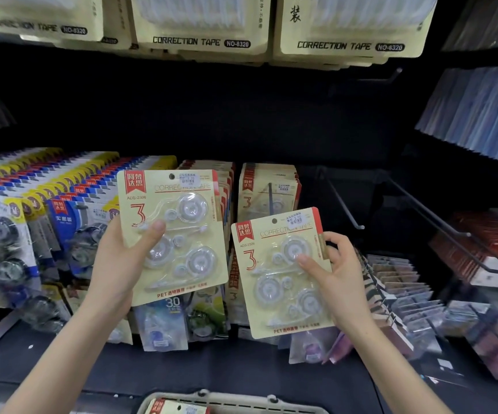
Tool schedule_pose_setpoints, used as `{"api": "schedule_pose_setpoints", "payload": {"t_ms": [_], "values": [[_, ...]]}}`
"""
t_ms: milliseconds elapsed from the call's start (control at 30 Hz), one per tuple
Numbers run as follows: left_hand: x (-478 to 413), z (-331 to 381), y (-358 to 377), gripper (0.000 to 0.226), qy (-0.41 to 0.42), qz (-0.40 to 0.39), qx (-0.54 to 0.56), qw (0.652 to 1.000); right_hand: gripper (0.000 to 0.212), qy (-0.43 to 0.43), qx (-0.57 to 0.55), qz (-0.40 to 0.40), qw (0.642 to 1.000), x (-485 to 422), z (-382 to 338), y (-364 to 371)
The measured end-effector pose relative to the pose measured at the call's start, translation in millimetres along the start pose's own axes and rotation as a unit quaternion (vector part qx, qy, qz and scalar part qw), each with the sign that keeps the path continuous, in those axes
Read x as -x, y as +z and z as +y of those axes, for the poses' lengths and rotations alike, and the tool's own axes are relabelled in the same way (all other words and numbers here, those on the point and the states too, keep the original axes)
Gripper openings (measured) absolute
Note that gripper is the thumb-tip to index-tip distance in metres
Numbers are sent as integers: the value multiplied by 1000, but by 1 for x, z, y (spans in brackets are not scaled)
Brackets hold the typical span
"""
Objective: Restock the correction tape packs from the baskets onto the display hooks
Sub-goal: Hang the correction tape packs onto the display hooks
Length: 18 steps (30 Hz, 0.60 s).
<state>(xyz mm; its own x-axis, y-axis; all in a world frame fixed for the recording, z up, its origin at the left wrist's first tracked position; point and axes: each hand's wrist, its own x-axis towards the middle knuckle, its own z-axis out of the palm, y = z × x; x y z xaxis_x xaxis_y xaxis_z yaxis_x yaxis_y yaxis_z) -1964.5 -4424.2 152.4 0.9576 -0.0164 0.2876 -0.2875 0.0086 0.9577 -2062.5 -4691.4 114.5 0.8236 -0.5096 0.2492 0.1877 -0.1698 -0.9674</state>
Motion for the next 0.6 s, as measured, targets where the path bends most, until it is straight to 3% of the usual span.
{"api": "schedule_pose_setpoints", "payload": {"t_ms": [200,433,600], "values": [[0,-2,0,41,7,-2,-8,1000,33,55,-76,4,996,4,-7,5],[-6,-4,-3,38,10,-3,-21,1000,34,41,-32,30,998,-6,2,12],[-9,-4,-3,33,11,2,-15,1000,31,57,-64,52,995,-27,17,25]]}}
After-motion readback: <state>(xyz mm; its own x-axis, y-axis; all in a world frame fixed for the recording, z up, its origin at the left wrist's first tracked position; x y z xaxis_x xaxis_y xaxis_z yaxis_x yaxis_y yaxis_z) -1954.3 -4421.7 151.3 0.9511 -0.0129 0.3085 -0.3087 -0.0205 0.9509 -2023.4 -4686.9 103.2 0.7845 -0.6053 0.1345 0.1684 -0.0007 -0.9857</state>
